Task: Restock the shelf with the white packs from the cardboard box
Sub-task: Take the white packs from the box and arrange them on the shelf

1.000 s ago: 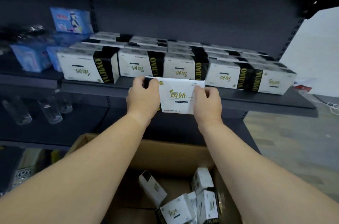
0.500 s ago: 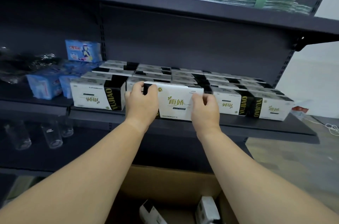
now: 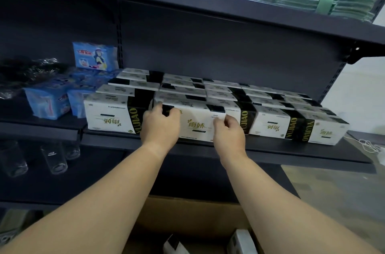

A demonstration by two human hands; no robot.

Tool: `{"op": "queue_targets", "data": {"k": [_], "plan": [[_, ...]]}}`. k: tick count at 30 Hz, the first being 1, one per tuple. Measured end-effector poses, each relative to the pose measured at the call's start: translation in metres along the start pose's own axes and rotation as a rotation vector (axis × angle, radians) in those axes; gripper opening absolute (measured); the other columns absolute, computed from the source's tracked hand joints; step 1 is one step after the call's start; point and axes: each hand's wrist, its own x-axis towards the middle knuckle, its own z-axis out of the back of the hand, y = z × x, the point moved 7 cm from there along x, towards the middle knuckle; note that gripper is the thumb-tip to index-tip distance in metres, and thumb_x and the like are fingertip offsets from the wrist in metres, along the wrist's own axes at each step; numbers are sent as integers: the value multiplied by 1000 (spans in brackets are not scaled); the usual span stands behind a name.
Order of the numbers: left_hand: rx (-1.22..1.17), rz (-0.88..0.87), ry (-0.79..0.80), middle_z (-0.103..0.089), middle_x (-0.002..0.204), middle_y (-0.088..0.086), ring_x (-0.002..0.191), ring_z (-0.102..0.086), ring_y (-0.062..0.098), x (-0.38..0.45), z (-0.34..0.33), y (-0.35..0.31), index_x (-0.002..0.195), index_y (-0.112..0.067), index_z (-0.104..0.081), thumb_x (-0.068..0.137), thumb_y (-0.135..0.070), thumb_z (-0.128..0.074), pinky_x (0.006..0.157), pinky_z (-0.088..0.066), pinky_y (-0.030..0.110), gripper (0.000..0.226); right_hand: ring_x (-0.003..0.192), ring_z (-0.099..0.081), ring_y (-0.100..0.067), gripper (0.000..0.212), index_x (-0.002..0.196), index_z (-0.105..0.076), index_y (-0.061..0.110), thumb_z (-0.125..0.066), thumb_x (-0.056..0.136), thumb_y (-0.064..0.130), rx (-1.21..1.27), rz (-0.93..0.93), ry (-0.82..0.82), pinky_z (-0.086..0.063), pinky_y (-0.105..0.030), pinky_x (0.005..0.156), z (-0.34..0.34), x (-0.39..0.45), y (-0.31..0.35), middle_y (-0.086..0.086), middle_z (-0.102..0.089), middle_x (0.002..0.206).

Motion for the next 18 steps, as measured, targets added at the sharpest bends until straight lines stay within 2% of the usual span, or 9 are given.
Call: {"op": "queue_targets", "data": {"k": [3, 6, 9, 11, 14, 18], "plan": [[37, 1, 4, -60, 105, 12, 86, -60, 35, 5, 7, 2, 99, -26, -61, 73, -54, -38, 76, -54, 42, 45, 63, -42, -13, 17, 82, -47, 18, -49, 95, 29, 4, -37, 10, -34, -28, 59, -14, 3, -7, 5, -47, 73], [71, -9, 0, -53, 110, 7, 88, -59, 31, 10, 14, 4, 106, -23, -62, 85, -45, -44, 84, -54, 45, 35, 73, -44, -15, 13, 98, -42, 24, -49, 92, 33, -13, -50, 16, -34, -27, 59, -25, 9, -12, 4, -48, 91], [105, 5, 6, -46, 112, 5, 93, -55, 30, 15, 16, 8, 111, -17, -58, 92, -38, -46, 88, -51, 43, 31, 79, -44, -18, 15, 98, -42, 25, -48, 90, 35, -4, -57, 26, -36, -29, 65, -34, 11, -14, 2, -46, 95], [138, 10, 7, -45, 112, 6, 93, -54, 31, 17, 16, 9, 111, -16, -55, 93, -37, -47, 89, -49, 43, 29, 80, -45, -19, 15, 97, -44, 24, -49, 90, 36, 1, -71, 28, -38, -30, 72, -38, 11, -15, 2, -48, 93], [179, -9, 15, -46, 119, 7, 101, -53, 31, 17, 15, 9, 118, -16, -52, 92, -37, -48, 93, -47, 46, 34, 68, -47, -18, 11, 89, -52, 19, -50, 94, 28, 21, -75, 20, -38, -29, 63, -39, 10, -14, 3, -51, 75], [222, -21, 14, -45, 132, 10, 114, -51, 32, 16, 14, 10, 134, -14, -42, 92, -37, -49, 97, -44, 46, 49, 65, -47, -17, 11, 88, -56, 16, -50, 94, 25, 21, -71, 14, -37, -28, 59, -41, 8, -12, 2, -51, 72]]}}
